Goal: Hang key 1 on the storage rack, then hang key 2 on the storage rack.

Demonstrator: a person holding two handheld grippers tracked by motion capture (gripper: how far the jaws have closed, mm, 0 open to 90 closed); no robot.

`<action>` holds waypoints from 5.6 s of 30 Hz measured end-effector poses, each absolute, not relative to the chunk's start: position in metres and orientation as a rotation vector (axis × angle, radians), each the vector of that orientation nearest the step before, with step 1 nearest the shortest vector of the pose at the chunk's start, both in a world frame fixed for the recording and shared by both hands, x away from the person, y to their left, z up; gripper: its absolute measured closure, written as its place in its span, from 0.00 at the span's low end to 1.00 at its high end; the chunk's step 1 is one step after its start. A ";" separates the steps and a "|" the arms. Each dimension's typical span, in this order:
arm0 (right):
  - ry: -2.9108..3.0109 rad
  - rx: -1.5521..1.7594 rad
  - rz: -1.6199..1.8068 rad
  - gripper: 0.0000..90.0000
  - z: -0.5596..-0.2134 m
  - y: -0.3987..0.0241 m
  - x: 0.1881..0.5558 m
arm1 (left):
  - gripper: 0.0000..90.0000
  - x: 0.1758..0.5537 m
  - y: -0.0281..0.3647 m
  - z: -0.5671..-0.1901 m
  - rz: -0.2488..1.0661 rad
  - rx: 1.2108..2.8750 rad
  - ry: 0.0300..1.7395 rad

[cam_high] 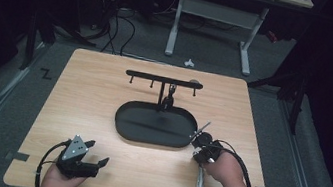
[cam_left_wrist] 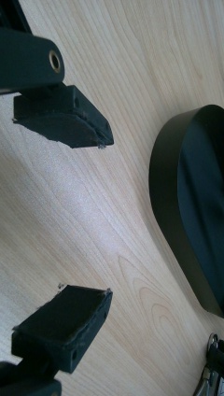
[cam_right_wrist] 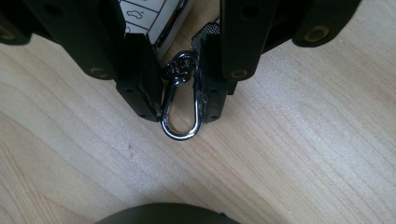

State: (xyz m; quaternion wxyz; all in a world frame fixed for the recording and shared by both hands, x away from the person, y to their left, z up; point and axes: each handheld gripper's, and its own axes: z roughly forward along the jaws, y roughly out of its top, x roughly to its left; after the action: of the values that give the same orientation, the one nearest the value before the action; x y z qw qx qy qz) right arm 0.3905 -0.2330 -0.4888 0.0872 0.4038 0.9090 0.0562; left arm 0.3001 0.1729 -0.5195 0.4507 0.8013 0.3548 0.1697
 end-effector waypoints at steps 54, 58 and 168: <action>2.704 1.347 0.180 0.93 -0.484 -0.253 0.385 | 0.24 0.301 0.171 -0.520 0.409 1.988 0.868; 2.706 1.353 0.180 0.94 -0.484 -0.253 0.385 | 0.24 0.301 0.171 -0.520 0.407 1.989 0.867; 2.571 1.129 0.496 0.95 -0.318 -0.199 0.451 | 0.25 0.273 0.209 -0.518 0.510 1.926 0.935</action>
State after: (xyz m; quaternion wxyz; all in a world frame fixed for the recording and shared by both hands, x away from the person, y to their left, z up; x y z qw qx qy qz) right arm 0.4510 -0.1990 -0.3180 0.1447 0.3919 0.8921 0.1722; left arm 0.2732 0.2090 -0.5179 0.4531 0.7802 0.3785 0.2066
